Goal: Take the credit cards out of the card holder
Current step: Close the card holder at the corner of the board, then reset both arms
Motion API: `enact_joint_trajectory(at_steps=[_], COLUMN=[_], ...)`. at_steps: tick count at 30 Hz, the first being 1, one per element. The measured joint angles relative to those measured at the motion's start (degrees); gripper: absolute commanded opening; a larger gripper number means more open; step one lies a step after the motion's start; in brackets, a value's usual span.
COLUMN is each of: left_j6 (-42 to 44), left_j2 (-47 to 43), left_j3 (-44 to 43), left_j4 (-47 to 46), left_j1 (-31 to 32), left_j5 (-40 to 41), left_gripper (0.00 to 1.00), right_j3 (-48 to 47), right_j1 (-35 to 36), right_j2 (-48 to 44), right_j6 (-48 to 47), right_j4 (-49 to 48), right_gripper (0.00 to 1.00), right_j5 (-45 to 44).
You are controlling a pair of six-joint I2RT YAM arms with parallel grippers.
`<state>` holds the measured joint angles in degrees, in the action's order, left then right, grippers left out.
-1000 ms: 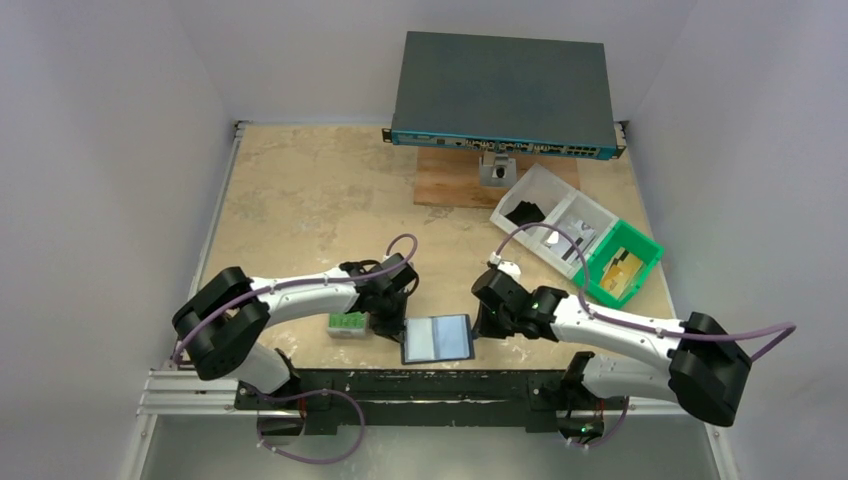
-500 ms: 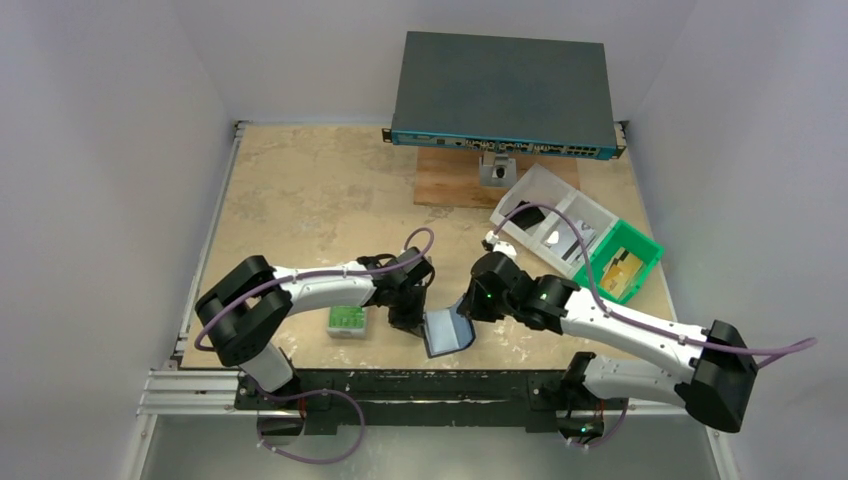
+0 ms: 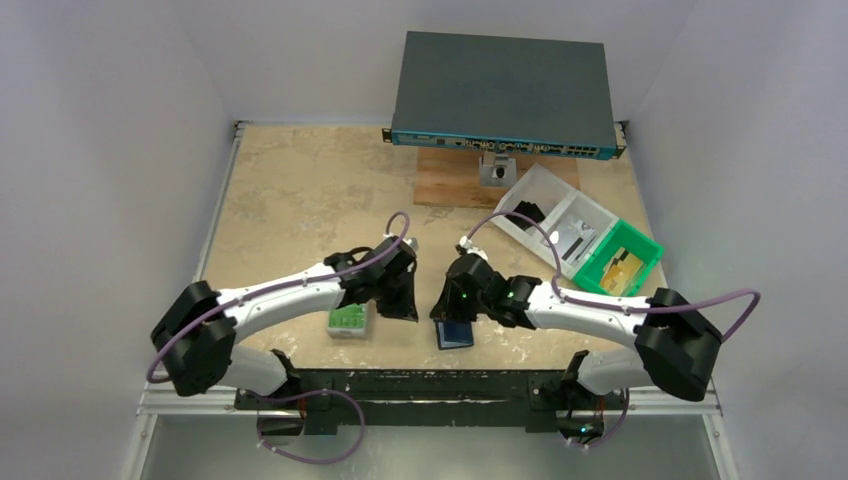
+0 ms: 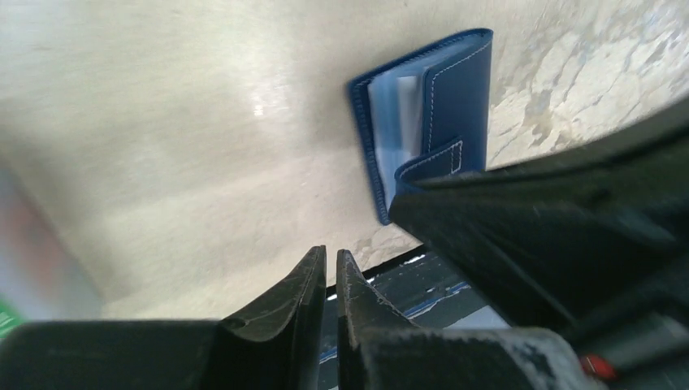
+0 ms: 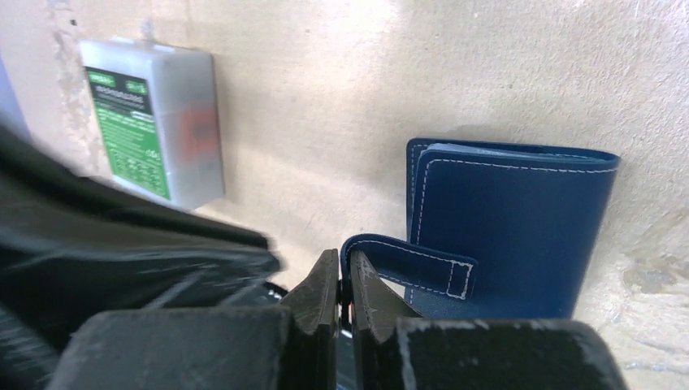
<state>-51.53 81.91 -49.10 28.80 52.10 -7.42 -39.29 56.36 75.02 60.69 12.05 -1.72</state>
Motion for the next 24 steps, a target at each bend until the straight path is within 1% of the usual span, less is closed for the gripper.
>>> enact_joint_trajectory(at_steps=[2,3,4,7,8,9,10,12,13,15,17,18,24], left_j6=[0.0,0.0,0.04,0.17,0.28,0.44,0.76,1.62,1.86,2.71,3.76,4.31,6.71], left_j2=[-4.04,-6.08,-8.0,-11.87,-12.94,-13.77,-14.73,-16.22,-16.74,-17.29,-17.94,-18.32,-21.49], left_j3=[0.81,1.33,1.79,2.23,2.25,2.25,2.25,2.23,2.16,1.55,0.24,-0.35,-6.54], left_j4=[1.92,3.04,4.28,7.43,8.15,8.66,9.2,10.16,10.64,11.89,13.38,13.84,17.27], left_j1=[-1.01,-1.6,-2.1,-3.06,-3.1,-3.13,-3.13,-3.1,-3.1,-3.1,-3.13,-3.13,-3.28], left_j5=[1.77,2.64,3.5,5.55,6.05,6.36,6.62,7.08,7.34,7.91,8.55,8.79,10.88], left_gripper=[0.12,0.16,0.18,0.26,0.3,0.34,0.38,0.52,0.57,0.68,0.93,0.99,1.0], right_j3=[0.68,1.05,1.4,1.7,1.7,1.7,1.68,1.6,1.36,0.63,-0.31,-0.66,-4.66], right_j1=[0.0,0.0,0.0,0.0,0.0,0.0,0.0,0.0,0.0,0.0,0.0,0.0,0.0], right_j2=[1.57,2.36,3.43,6.54,7.43,8.09,8.57,8.68,8.66,8.48,7.76,7.23,2.05], right_j6=[0.39,0.61,0.85,1.11,1.16,1.14,0.85,0.66,0.42,-0.02,-0.48,-0.74,-3.02], right_j4=[-1.49,-2.36,-3.43,-5.84,-6.54,-7.06,-7.43,-7.72,-7.74,-7.65,-7.48,-7.37,-6.01], right_gripper=[0.0,0.0,0.06,0.32,0.41,0.52,0.58,0.79,0.87,0.98,0.99,0.99,0.99], right_j5=[0.09,0.26,0.44,1.22,1.29,1.29,1.36,1.36,1.38,1.33,1.31,1.29,1.27])
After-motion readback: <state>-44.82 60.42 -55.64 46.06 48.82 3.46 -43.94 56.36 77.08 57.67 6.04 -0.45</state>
